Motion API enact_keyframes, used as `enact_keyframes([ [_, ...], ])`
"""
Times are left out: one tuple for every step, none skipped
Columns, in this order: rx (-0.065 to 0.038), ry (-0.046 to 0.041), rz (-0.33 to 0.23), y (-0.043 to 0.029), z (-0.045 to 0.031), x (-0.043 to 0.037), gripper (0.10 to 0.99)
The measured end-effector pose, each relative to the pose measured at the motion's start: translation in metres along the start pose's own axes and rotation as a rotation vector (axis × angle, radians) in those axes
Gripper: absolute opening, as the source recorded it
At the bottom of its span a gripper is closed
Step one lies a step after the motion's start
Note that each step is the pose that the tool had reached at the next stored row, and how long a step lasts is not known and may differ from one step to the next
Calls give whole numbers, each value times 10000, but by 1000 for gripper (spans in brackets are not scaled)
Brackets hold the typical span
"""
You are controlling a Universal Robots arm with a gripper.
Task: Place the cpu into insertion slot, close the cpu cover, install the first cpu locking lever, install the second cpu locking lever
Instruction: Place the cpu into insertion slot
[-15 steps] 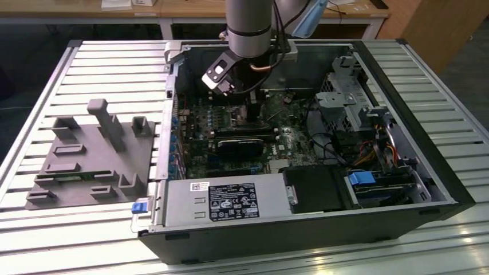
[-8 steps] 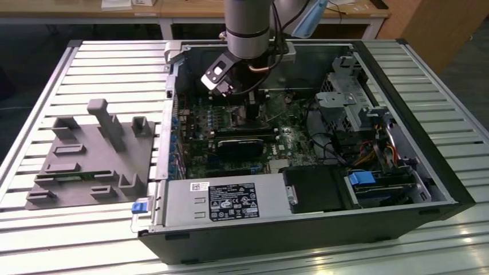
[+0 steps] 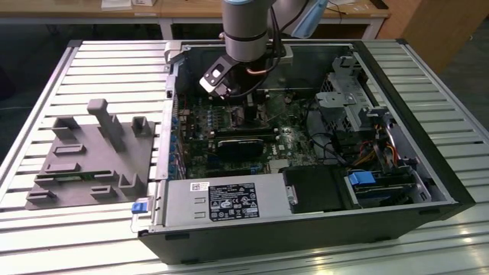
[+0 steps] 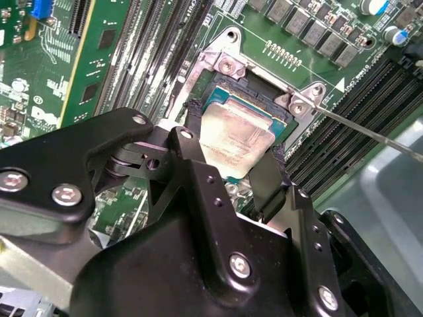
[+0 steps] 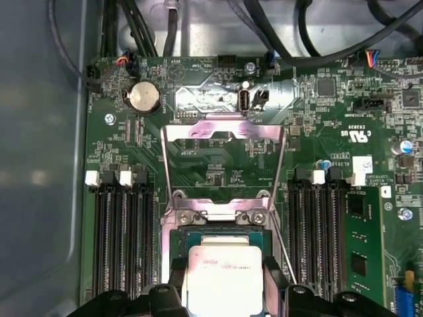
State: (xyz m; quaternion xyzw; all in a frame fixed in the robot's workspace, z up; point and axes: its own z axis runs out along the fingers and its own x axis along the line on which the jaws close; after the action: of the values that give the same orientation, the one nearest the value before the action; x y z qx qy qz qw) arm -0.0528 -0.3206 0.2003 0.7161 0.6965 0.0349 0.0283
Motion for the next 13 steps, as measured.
enact_keyframes([
  [-1, 6, -1, -2, 10, 0, 537],
  [0, 7, 0, -3, 21, 0, 537],
  [0, 7, 0, -5, 31, 0, 537],
  [0, 8, 0, -6, 40, 0, 537],
  [1, 8, 0, -7, 48, -1, 537],
  [1, 13, 1, -9, 53, -1, 537],
  [2, 19, 1, -9, 55, -1, 537],
  [1, 18, 2, -10, 55, -1, 537],
  [2, 18, 2, -10, 55, -1, 537],
  [2, 19, 2, -10, 55, -1, 537],
  [1, 19, 2, -10, 55, -1, 537],
  [1, 20, 2, -10, 56, -1, 537],
  [1, 20, 2, -10, 56, -1, 537],
])
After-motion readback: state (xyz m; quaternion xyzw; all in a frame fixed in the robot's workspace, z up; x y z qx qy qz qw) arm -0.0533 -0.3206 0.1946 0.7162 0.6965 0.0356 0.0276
